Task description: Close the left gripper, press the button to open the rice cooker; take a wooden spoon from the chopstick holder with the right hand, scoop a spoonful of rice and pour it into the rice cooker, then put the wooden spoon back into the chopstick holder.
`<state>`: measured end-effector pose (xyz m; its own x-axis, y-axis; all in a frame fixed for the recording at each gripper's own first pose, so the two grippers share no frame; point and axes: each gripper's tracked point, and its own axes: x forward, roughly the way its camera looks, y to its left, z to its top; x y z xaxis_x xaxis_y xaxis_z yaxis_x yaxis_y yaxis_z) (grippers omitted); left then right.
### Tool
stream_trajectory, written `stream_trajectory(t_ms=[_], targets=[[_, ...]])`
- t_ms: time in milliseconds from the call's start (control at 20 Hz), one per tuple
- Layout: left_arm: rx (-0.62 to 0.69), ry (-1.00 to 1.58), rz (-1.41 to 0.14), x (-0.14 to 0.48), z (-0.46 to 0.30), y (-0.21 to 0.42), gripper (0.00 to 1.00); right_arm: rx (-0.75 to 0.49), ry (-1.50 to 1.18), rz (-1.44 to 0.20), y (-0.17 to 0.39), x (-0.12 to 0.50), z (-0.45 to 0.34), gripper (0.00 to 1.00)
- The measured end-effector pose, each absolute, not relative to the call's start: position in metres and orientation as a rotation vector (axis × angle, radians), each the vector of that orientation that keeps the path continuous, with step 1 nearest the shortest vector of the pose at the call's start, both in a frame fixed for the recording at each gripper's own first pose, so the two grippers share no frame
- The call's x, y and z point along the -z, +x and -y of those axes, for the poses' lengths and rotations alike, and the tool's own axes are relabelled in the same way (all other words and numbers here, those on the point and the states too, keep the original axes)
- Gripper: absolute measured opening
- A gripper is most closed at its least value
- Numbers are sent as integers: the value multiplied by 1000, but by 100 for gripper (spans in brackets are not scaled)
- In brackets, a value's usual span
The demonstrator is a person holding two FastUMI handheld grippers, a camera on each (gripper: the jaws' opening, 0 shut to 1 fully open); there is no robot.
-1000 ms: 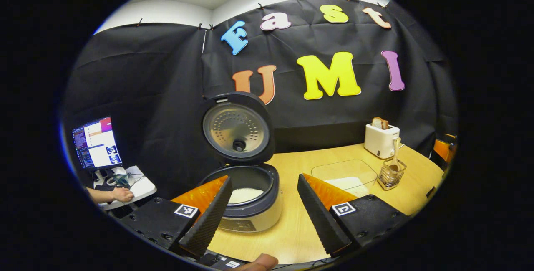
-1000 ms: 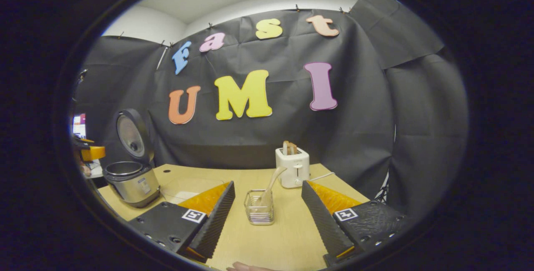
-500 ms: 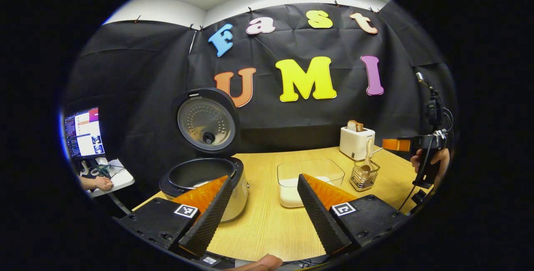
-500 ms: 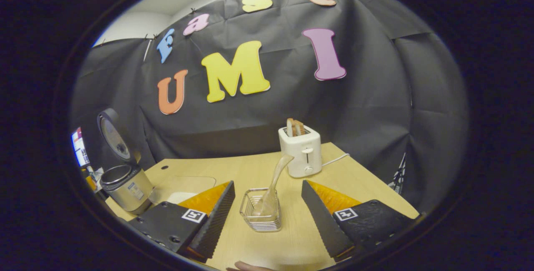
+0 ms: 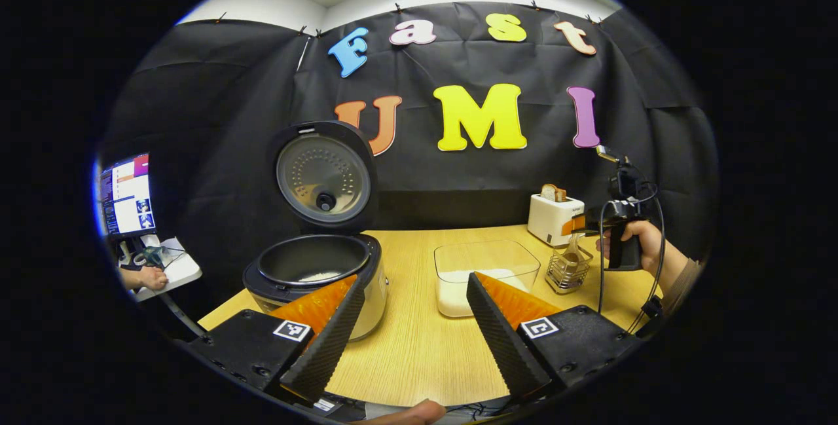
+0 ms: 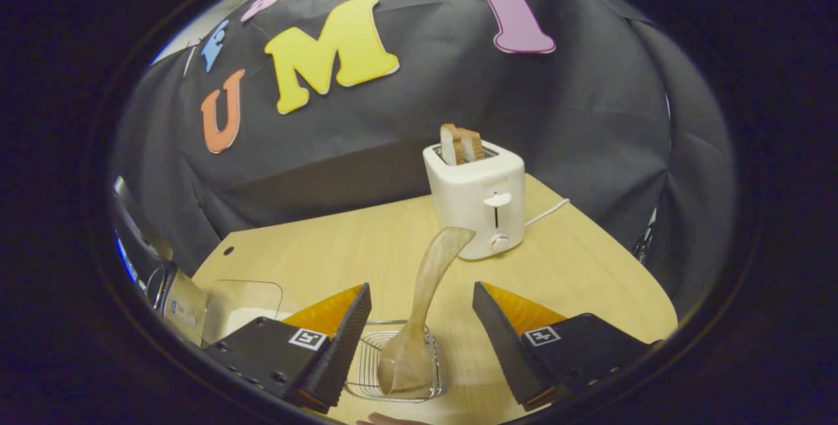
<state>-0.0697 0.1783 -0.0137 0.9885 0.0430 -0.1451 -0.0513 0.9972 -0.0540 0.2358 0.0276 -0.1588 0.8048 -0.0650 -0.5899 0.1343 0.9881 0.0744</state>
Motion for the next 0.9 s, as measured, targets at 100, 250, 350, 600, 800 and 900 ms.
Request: stream_trajectory(t_ms=[100,250,350,600,800,900], targets=[[-60,-52,-141,14,-189,-72,100,112,98,-626,246,163,-28,89],[-74,-68,-134,12,-198,-74,100,121,78,-650,253,169,-31,69],[-70,-75,-127,11,-198,-74,100,121,74,-667,258,175,-33,54],[-46,-63,-131,13,-193,-71,100,100,82,-667,254,170,-42,11],[-56,-66,-141,18,-201,-71,100,82,-22,-606,234,144,-57,9],[-60,-73,-143,18,-204,-71,100,82,-76,-567,227,127,-63,9]])
